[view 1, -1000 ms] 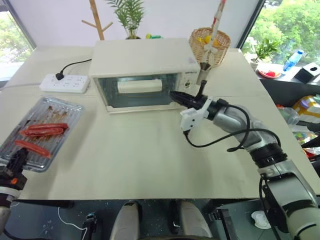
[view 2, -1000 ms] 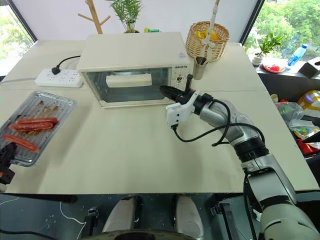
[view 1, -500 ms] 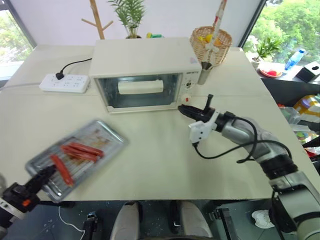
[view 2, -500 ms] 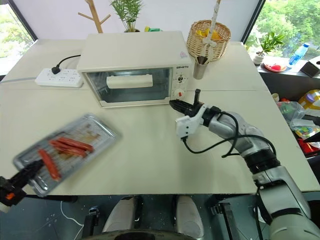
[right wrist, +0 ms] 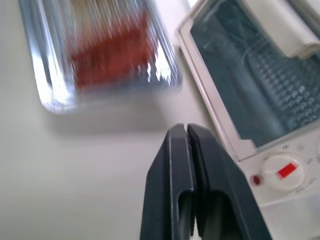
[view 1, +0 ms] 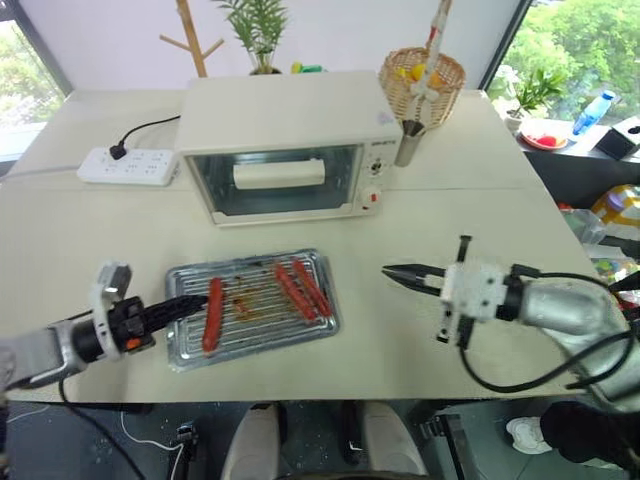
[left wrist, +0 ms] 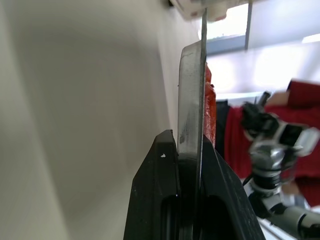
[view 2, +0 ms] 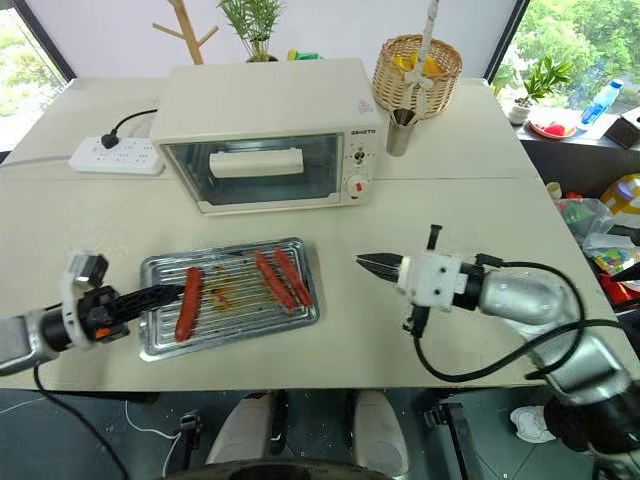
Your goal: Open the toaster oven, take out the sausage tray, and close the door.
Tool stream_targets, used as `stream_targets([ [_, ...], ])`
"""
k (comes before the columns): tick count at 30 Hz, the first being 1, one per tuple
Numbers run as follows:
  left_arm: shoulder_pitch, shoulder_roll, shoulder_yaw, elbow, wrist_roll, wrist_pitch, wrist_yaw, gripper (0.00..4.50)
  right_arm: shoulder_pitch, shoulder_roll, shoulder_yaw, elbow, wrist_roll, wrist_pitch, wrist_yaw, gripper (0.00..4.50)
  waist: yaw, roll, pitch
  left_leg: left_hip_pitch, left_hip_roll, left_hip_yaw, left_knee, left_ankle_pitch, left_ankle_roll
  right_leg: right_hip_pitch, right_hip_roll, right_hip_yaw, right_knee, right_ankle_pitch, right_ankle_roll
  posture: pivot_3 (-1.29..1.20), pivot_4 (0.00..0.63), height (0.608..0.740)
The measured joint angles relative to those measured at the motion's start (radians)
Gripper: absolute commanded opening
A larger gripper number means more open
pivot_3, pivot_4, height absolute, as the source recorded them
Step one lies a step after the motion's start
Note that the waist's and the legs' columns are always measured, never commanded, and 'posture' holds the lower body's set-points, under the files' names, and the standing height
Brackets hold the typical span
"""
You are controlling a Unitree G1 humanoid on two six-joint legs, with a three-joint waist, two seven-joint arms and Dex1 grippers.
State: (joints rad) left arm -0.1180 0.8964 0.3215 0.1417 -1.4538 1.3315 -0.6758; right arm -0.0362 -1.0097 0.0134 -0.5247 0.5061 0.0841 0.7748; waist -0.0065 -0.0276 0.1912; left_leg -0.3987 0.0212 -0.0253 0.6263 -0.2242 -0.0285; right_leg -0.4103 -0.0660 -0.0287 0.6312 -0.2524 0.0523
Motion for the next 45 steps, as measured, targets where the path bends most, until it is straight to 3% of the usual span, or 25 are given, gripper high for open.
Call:
stream_targets([
  [5,-0.204,-0.006,-0.170,0.113,0.219,-0.015,-0.154,0.00,0.139,-0.040,-0.162,-0.113,0.248,0.248,0.035,0.06,0.011,0.001,0.000,-0.007,0.001,0.001,0.000,0.000,0.000,-0.007,0.000,-0.001,-0.001,0.001,-0.001,0.00,0.150,0.740],
  [16,-0.490,-0.136,-0.300,0.430,0.539,-0.121,-0.347,0.00,0.217,0.014,-0.302,-0.144,0.261,0.402,-0.016,0.06,0.021,0.000,0.000,-0.012,-0.003,0.006,0.003,0.000,0.001,-0.011,0.002,-0.002,0.000,0.002,0.001,0.00,0.150,0.740],
  [19,-0.505,-0.162,-0.307,0.446,0.592,-0.123,-0.368,1.04,0.217,0.023,-0.311,-0.147,0.253,0.418,-0.022,0.00,0.020,0.000,0.000,-0.012,-0.004,0.007,0.003,0.000,0.001,-0.011,0.002,-0.002,0.000,0.003,0.001,0.00,0.150,0.740],
  [25,-0.494,-0.182,-0.307,0.413,0.638,-0.121,-0.410,3.86,0.190,0.031,-0.313,-0.145,0.233,0.440,-0.021,0.00,0.020,0.001,0.000,-0.011,-0.004,0.006,0.003,0.000,0.001,-0.011,0.002,-0.001,0.000,0.003,0.002,0.00,0.150,0.740],
  [31,-0.470,-0.164,-0.266,0.408,0.664,-0.162,-0.409,3.86,0.169,0.049,-0.296,-0.131,0.202,0.440,-0.005,0.00,0.012,0.001,-0.001,-0.008,-0.001,0.006,0.004,0.000,0.001,-0.008,0.004,-0.001,0.001,0.003,0.002,0.00,0.150,0.740],
  [36,-0.391,-0.042,-0.226,0.368,0.711,-0.244,-0.428,3.86,0.145,0.061,-0.260,-0.112,0.163,0.439,0.009,0.00,-0.006,0.001,-0.001,-0.008,0.005,0.007,0.002,0.000,0.001,-0.009,0.006,-0.001,0.001,0.003,0.002,0.00,0.150,0.740],
  [42,-0.225,0.093,-0.208,0.254,0.819,-0.474,-0.480,3.86,0.114,0.081,-0.216,-0.073,0.126,0.431,0.044,0.00,-0.006,0.002,-0.001,-0.008,0.008,0.009,0.001,0.000,0.001,-0.013,0.007,0.000,0.001,0.004,-0.001,0.00,0.150,0.740],
  [45,-0.129,0.127,-0.131,0.195,0.885,-0.648,-0.476,3.86,0.098,0.082,-0.213,-0.051,0.127,0.432,0.074,0.00,-0.002,0.001,-0.001,-0.011,0.009,0.011,0.001,0.000,0.000,-0.015,0.005,0.001,0.001,0.005,-0.002,0.00,0.150,0.740],
])
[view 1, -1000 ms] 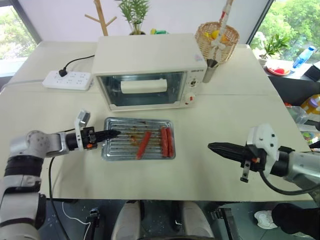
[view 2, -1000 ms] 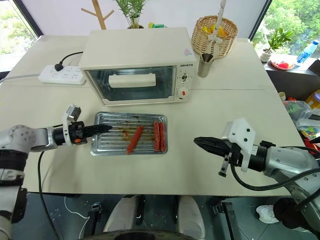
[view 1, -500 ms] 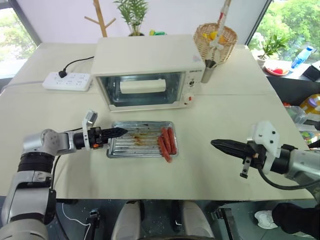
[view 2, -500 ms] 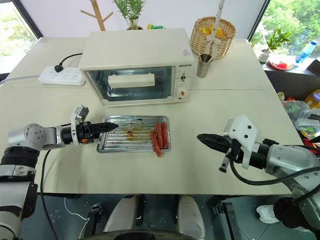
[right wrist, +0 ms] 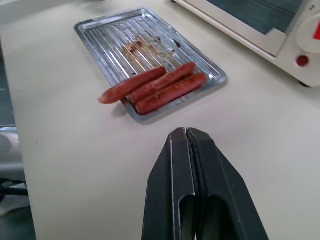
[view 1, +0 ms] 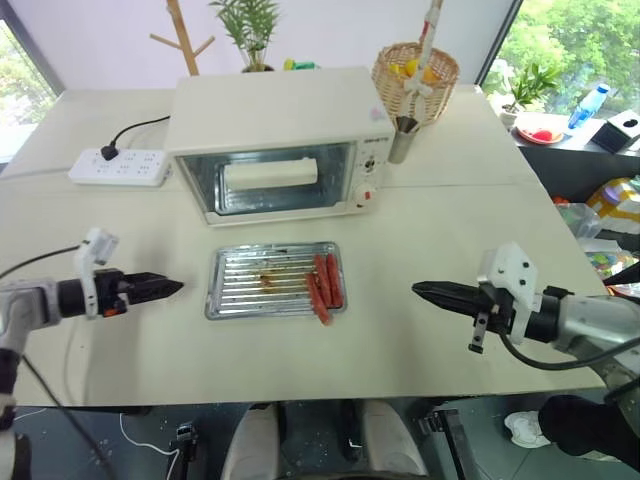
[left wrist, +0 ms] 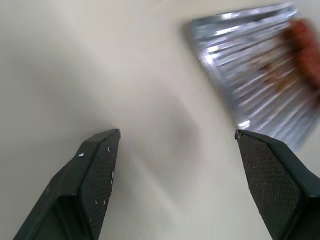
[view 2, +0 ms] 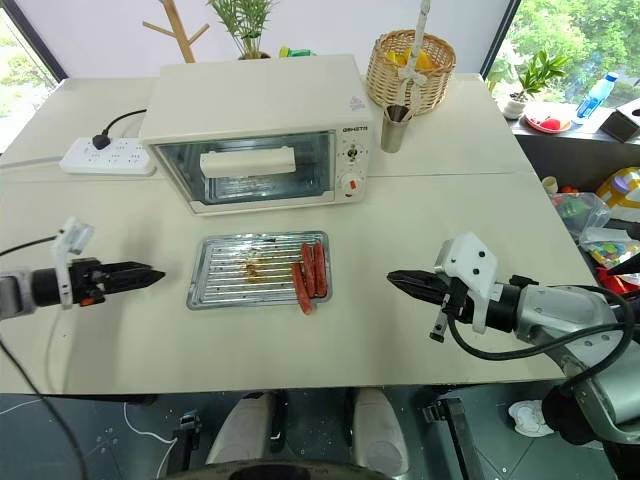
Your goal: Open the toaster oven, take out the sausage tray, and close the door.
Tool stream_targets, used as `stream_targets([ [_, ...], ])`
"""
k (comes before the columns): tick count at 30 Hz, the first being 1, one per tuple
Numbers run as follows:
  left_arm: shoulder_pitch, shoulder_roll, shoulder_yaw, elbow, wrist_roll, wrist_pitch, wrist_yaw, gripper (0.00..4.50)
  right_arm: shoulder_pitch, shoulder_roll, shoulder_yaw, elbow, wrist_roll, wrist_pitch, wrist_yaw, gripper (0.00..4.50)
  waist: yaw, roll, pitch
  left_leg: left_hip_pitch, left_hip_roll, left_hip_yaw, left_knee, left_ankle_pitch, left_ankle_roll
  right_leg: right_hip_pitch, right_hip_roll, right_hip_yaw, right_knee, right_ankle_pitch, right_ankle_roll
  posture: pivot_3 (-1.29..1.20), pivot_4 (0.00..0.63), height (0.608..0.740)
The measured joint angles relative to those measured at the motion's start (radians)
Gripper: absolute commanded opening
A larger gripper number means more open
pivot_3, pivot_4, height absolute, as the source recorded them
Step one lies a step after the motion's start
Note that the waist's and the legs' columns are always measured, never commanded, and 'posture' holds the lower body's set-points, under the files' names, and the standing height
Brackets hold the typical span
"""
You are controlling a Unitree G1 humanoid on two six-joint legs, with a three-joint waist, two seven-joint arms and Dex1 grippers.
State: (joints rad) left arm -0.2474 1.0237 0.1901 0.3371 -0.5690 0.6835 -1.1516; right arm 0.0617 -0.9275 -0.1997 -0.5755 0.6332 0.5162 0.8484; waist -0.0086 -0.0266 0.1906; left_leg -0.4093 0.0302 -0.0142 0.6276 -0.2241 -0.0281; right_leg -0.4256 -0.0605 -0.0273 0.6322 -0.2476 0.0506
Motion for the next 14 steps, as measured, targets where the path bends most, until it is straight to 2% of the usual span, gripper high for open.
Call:
stream_targets([
  [6,0.117,0.120,0.260,-0.282,-0.059,-0.040,-0.090,3.86,-0.079,-0.002,-0.007,0.026,0.087,0.054,0.072,0.00,0.019,0.001,0.001,-0.001,0.000,0.006,0.000,0.000,0.000,-0.001,-0.005,0.000,-0.002,0.000,0.000,0.00,0.150,0.740],
  [9,0.183,0.134,0.306,-0.370,-0.061,-0.046,-0.131,3.86,-0.094,-0.012,-0.010,0.045,0.105,0.079,0.114,0.00,0.022,0.006,0.001,0.000,-0.001,0.010,0.000,0.000,0.000,-0.001,-0.005,0.000,-0.002,0.000,0.000,0.00,0.150,0.740],
  [14,0.197,0.146,0.308,-0.428,-0.059,-0.043,-0.151,3.86,-0.156,-0.027,-0.009,0.083,0.116,0.093,0.155,0.00,0.021,0.004,0.002,0.000,0.001,0.010,0.001,0.000,0.000,-0.001,-0.001,-0.001,-0.001,0.000,0.000,0.00,0.150,0.740],
])
